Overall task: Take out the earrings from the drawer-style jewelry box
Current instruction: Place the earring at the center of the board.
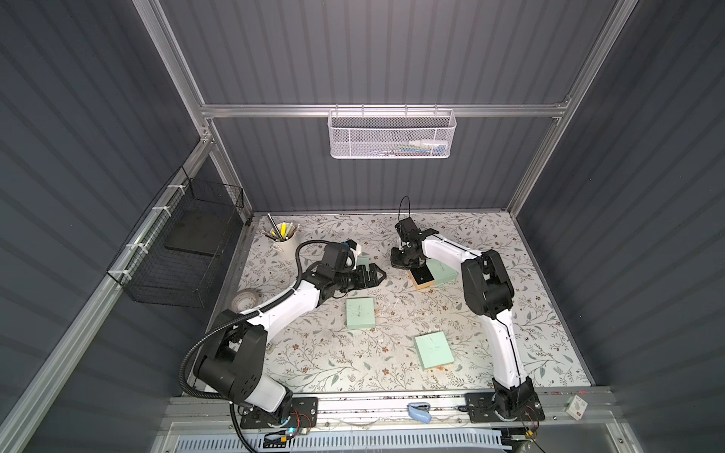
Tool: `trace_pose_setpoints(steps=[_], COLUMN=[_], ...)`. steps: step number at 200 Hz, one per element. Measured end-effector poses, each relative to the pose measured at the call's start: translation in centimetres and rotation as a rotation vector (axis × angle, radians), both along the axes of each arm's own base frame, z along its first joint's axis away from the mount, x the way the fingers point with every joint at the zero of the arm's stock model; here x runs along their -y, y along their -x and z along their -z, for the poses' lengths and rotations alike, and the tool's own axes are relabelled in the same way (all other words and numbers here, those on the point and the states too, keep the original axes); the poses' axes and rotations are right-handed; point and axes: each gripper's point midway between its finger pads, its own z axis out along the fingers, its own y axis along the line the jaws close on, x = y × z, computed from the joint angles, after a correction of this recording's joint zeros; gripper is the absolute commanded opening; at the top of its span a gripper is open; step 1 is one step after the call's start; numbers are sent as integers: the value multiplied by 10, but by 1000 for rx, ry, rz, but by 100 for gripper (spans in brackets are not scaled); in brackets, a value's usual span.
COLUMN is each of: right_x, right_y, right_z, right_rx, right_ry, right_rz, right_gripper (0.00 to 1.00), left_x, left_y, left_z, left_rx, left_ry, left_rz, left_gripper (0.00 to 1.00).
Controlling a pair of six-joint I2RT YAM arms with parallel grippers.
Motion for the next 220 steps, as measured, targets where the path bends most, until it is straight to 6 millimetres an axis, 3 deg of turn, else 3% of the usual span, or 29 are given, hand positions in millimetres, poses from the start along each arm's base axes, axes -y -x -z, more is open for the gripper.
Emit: trace_pose_setpoints(steps=[78, 158, 182, 220], right_x=[-1, -9, 7, 61], right_y=[0, -16, -7, 19], right_z=[-2, -29, -47, -105], right_rx=[0, 50, 68, 159], right_ry=[-2, -58, -74, -129], right_rz=[-9, -19, -2, 89], right_gripper=[20, 22, 23, 29], left_x=[0, 0, 2, 18], left_y=[0, 0, 2, -3], left_z=[0, 0, -1, 1], left_rx=[0, 0, -4, -33], left_ry=[0, -1, 8, 44], left_rz=[0, 0, 13, 68], left_gripper=[100, 100, 100, 99])
